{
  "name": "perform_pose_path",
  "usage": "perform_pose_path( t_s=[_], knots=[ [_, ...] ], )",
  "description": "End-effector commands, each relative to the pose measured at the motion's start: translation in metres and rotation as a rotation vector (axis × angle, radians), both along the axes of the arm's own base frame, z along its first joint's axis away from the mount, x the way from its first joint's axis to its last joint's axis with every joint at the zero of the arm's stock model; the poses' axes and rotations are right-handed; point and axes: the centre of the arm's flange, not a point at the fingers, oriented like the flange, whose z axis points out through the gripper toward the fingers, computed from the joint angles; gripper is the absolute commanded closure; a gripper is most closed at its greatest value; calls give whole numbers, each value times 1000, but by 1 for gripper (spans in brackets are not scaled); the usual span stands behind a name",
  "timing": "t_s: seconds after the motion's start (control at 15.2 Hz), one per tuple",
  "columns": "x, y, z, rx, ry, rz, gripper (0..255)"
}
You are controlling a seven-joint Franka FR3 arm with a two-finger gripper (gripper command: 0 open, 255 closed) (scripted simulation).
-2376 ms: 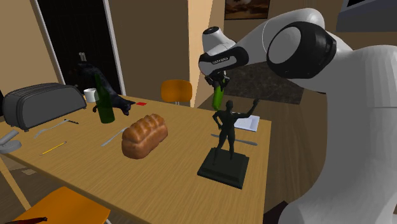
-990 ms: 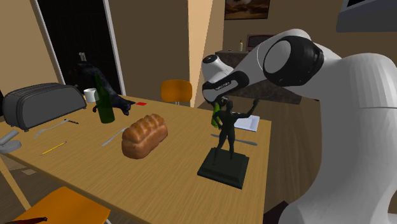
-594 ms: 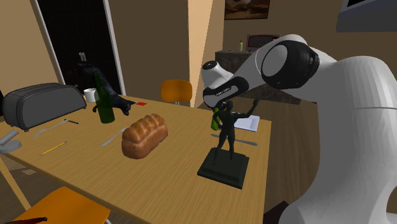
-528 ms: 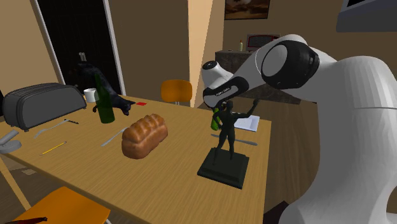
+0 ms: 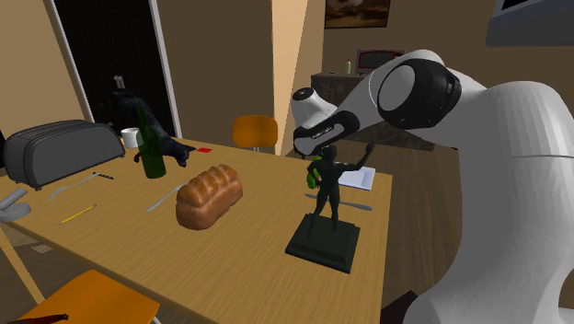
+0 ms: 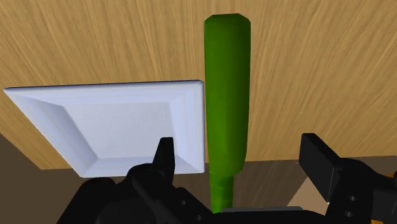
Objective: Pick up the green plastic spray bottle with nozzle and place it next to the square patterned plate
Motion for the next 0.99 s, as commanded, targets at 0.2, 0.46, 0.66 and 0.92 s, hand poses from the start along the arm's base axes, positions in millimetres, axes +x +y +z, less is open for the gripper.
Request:
perform_pose_path(
  t_s=[0.2, 0.46, 0.66, 0.92],
  knots=[
    [-6, 4, 6, 2, 10, 1, 0],
    [-17, 18, 38, 2, 10, 1, 0],
    [-17, 18, 38, 2, 10, 1, 0],
    [-17, 18, 38, 2, 10, 1, 0]
  ],
)
